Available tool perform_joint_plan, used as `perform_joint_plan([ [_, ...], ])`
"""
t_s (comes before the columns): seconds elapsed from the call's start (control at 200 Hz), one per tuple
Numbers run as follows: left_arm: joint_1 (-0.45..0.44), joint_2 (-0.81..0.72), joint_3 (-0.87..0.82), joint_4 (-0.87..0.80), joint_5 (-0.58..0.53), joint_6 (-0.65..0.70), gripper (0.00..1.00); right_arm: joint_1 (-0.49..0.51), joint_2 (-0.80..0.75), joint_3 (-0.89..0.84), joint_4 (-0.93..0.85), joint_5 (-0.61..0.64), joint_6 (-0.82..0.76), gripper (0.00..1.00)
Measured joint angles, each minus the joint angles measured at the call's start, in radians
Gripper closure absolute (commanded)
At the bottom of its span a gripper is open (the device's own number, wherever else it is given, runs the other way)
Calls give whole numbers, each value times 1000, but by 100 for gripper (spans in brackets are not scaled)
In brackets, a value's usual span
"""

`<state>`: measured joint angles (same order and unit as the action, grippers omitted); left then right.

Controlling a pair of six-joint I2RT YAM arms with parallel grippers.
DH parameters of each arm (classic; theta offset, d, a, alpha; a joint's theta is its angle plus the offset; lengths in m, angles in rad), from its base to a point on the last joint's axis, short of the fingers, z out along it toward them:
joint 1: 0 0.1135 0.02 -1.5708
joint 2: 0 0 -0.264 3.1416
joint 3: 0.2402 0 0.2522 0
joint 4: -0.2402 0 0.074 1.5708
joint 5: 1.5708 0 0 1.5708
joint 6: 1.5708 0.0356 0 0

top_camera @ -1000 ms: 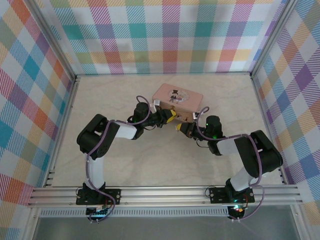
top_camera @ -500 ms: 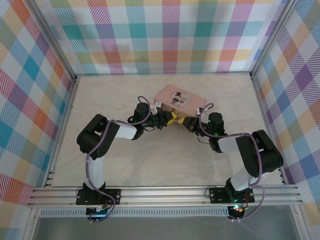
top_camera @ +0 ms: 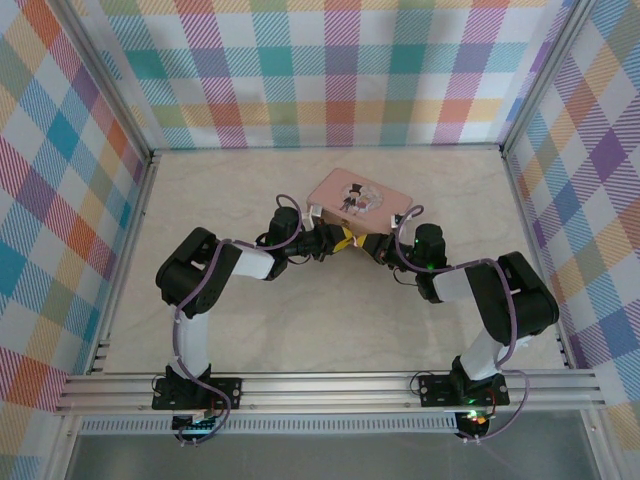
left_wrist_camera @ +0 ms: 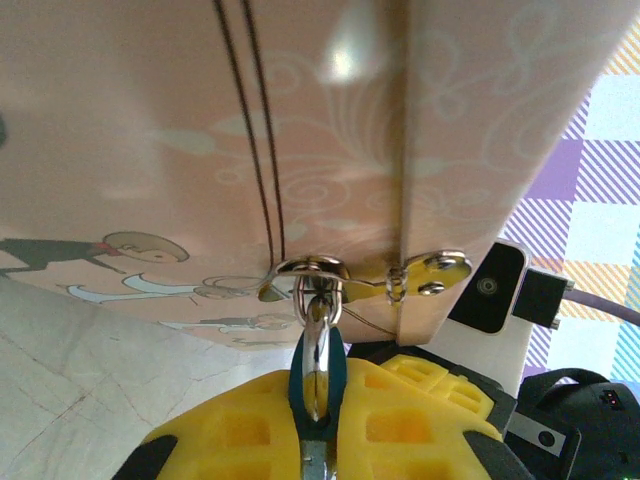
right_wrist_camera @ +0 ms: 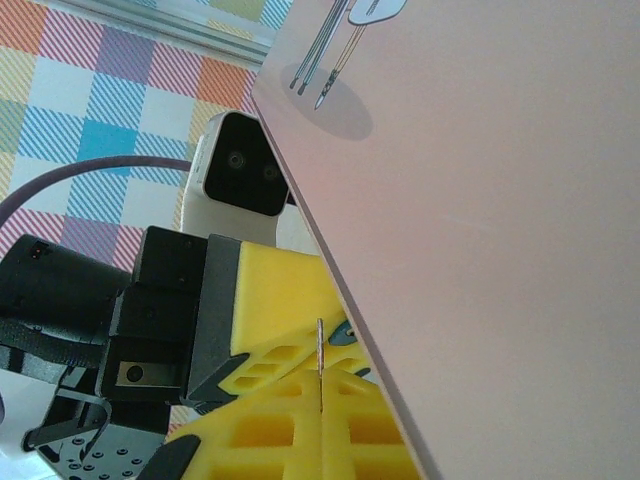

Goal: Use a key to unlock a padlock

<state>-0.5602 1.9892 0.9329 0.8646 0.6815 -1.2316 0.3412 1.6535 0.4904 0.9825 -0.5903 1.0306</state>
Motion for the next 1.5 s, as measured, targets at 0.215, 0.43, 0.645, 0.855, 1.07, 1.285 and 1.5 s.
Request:
perform_joint_plan([
  [0.215,0,7,0,-25,-2,10,90,0,-9,0,-56,-9,-34,100],
  [0.43,-7,33,0,-85,10,97,84,13,-111,8,-259,-21,-105,100],
  [0.645,-6,56,-27,-103,0,168,74,14,-203,42,-407,-20,-173,100],
  [0.855,16,27,-125,-76,-26,191,67,14,-231,58,-486,-44,-210,100],
  [1.07,39,-137,-226,-149,-67,238,65,14,-242,109,-562,-134,-280,100],
  [1.285,39,-426,-217,-304,-100,348,58,14,-305,187,-652,-212,-366,100],
  [1.5,39,-570,-104,-401,-24,436,59,14,-329,266,-721,-271,-419,100],
])
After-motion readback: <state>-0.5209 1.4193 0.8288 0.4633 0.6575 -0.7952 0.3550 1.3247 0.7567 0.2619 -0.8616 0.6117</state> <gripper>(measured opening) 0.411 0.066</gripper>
